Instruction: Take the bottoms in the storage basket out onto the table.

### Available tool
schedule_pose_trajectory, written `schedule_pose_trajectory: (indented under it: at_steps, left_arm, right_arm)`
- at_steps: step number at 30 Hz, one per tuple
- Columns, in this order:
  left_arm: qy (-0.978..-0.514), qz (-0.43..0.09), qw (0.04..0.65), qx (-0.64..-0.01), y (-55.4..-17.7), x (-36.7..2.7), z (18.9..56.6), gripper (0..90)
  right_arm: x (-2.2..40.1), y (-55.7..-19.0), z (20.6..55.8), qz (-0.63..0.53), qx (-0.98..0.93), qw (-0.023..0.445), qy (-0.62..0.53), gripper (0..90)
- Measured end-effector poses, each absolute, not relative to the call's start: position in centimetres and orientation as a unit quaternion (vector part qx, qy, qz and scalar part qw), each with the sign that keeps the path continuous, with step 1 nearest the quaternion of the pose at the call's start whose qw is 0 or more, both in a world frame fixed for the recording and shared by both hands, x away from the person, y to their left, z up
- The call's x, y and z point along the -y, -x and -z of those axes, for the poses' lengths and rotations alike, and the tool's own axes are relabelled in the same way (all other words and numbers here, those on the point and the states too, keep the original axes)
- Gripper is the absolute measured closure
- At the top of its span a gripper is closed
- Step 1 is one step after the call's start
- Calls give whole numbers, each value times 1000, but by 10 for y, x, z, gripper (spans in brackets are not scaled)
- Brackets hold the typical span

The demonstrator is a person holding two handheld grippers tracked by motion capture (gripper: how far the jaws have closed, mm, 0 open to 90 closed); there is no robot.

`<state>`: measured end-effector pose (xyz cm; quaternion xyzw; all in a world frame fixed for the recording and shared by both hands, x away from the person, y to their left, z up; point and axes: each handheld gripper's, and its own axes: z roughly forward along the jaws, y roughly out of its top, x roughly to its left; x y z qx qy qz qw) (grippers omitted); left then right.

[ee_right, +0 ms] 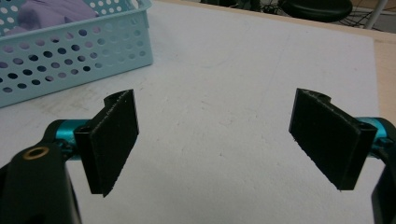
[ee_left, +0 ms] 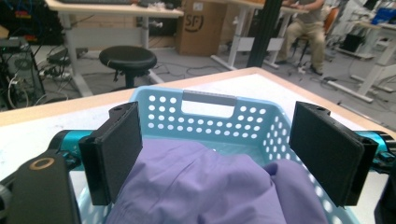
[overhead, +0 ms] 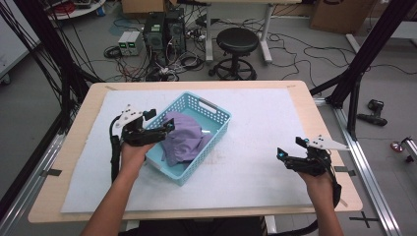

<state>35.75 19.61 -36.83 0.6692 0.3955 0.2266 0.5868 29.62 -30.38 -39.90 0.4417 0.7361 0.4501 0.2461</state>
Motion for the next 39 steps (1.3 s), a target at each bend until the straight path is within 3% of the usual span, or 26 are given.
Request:
schedule_pose_trajectory:
  at_steps: [5,18,25,31,39]
  left_arm:
    - [-674,-221,575,-409,-374,-176,375,172]
    - [-718,-211,467,-471,-404,-155,407,172]
    - [-750,-165,381,-515,-417,-146,422,172]
    - [-775,-156,343,-506,-422,-134,433,172]
    - [-807,-196,288,-476,-425,-116,442,165]
  right_arm:
    - [306,-297,399,-454,-733,246,-444,156]
    - [311,-296,398,-462,-727,244,-446,155]
    - [312,-295,397,-466,-724,243,-447,156]
    - [313,-295,397,-468,-721,243,-449,155]
    - [314,-293,397,-468,-721,242,-450,156]
